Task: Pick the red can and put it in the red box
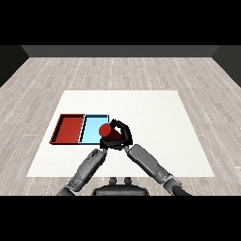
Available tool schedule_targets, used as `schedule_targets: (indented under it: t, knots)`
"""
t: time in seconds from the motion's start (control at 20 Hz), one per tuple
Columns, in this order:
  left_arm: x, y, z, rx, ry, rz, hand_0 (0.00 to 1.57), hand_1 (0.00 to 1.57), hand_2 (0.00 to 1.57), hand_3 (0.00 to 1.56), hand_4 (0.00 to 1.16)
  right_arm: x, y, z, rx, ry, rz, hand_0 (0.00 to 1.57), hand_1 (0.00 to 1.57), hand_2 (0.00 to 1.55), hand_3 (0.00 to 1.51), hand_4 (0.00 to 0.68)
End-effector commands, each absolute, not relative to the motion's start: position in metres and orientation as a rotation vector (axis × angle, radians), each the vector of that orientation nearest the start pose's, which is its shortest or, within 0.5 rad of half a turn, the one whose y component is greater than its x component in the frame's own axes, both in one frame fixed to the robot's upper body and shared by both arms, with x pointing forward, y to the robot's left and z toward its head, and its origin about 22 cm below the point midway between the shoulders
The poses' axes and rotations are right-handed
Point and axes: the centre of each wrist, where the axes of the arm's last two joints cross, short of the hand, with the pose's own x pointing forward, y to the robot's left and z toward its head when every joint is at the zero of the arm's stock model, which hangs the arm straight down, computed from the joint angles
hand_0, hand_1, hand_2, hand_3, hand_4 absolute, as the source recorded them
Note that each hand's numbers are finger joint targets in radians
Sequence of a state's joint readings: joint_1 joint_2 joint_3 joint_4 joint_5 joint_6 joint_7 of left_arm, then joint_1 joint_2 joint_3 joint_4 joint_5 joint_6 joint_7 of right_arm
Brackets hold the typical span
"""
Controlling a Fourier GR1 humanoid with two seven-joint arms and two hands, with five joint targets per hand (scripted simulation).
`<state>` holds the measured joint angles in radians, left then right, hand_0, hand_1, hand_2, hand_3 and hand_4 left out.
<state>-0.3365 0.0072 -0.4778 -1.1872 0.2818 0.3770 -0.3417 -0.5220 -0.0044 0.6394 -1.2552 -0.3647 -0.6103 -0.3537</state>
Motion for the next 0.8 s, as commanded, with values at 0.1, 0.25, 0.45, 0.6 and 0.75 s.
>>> schedule_targets:
  t: [0.1, 0.25, 0.45, 0.6, 0.75]
  knots:
    - [0.288, 0.081, -0.005, -0.09, -1.659, 0.017, 1.57, 1.57, 1.53, 1.43, 0.92, 0.281, -0.038, 0.038, 0.265, -1.891, 0.095, 1.47, 1.47, 1.45, 1.37, 0.628]
    - [0.287, 0.081, 0.005, -0.043, -1.674, 0.01, 1.51, 1.51, 1.47, 1.39, 0.88, 0.282, -0.028, 0.049, 0.292, -1.889, 0.062, 1.55, 1.55, 1.47, 1.38, 0.614]
    - [0.3, 0.067, 0.002, -0.006, -1.731, 0.043, 1.57, 1.57, 1.51, 1.41, 1.0, 0.288, -0.024, 0.062, 0.284, -1.918, 0.088, 1.46, 1.46, 1.45, 1.38, 0.607]
    - [0.284, 0.078, -0.013, 0.018, -1.745, 0.062, 1.57, 1.57, 1.52, 1.41, 0.96, 0.3, -0.025, 0.047, 0.275, -1.881, 0.079, 1.43, 1.43, 1.44, 1.38, 0.618]
    - [0.297, 0.074, -0.005, 0.021, -1.764, 0.062, 1.57, 1.57, 1.53, 1.43, 0.97, 0.294, -0.032, 0.056, 0.311, -1.899, 0.021, 1.45, 1.45, 1.44, 1.38, 0.597]
